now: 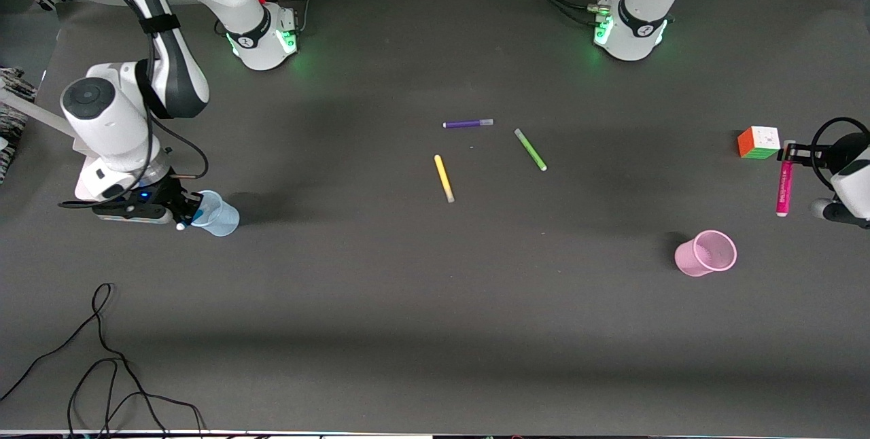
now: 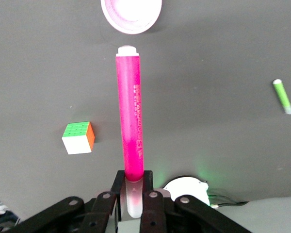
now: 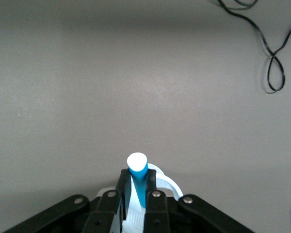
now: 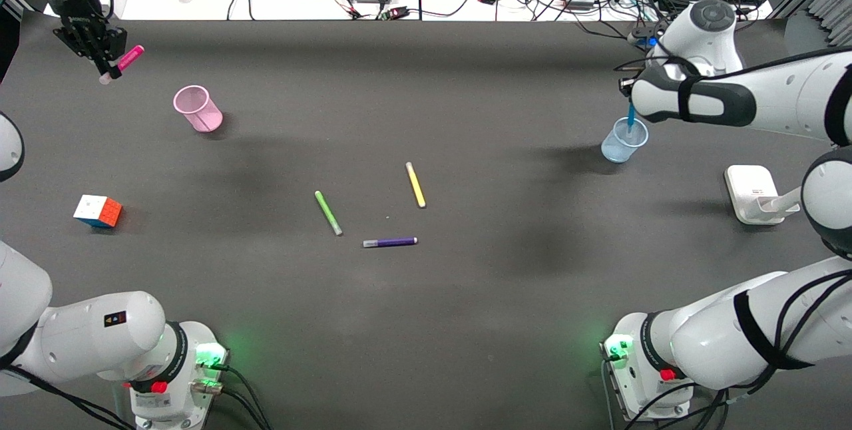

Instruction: Place pink and blue markers in matching cups

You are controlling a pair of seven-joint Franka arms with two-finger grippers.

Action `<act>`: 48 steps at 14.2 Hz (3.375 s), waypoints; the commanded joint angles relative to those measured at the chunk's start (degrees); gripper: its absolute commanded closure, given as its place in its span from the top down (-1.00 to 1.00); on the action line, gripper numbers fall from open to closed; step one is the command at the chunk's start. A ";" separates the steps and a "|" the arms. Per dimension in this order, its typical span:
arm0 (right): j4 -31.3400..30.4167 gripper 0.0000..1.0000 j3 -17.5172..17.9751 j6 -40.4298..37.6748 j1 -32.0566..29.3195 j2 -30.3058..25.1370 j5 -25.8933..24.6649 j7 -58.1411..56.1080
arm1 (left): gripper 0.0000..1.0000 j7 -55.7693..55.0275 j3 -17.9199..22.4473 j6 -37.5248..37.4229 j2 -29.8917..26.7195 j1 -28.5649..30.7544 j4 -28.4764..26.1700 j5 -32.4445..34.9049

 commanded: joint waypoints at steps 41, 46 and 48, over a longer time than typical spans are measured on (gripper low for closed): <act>31.86 1.00 21.18 -53.77 -12.43 -12.69 15.12 -5.46 | 0.99 -5.85 2.58 16.26 -18.58 -9.31 -12.28 -3.68; 32.65 1.00 21.01 -56.40 -13.58 -13.13 15.67 -6.33 | 0.99 -9.29 6.09 15.82 -20.52 -14.42 -12.36 -6.22; 32.74 1.00 21.44 -57.88 -13.58 -13.04 15.58 -6.42 | 0.99 -9.47 6.01 15.47 -20.52 -14.51 -12.45 -6.68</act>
